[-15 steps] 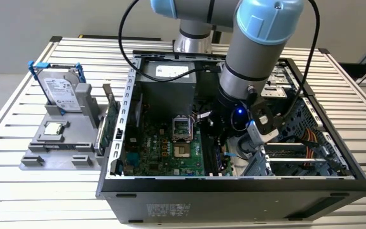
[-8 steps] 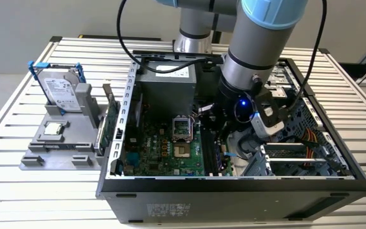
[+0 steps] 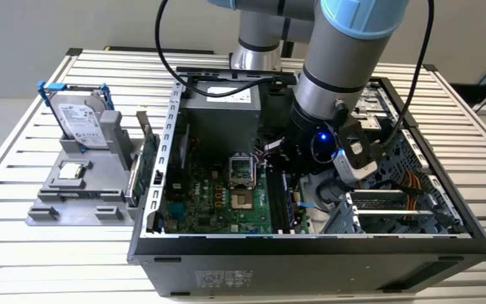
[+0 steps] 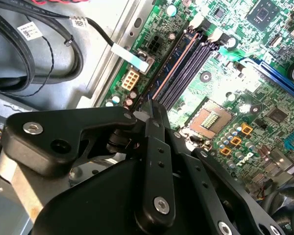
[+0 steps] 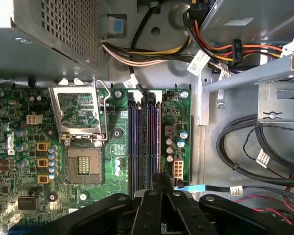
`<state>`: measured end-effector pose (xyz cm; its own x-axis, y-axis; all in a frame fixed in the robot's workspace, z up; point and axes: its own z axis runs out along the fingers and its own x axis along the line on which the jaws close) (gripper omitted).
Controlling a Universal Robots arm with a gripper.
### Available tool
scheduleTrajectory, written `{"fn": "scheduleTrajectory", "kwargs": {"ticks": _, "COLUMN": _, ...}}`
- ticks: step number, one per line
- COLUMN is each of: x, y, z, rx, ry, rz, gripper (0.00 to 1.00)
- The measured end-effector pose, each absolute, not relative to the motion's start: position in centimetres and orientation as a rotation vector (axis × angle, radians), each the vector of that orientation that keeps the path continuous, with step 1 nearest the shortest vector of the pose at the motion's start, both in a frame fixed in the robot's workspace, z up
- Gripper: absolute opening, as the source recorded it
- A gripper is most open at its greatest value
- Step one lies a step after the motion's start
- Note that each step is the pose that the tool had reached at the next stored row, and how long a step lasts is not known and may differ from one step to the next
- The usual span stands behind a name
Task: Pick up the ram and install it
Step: 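Insert the ram into the slot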
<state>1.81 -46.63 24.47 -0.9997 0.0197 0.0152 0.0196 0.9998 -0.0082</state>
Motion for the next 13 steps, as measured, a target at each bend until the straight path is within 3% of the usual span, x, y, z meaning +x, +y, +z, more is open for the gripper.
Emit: {"fn": "scheduleTrajectory", "kwargs": {"ticks": 13, "x": 1.80, "y": -46.63, "z": 24.47, "rx": -0.017, "ry": -3.126, "rz": 0.011, "gripper": 0.00}}
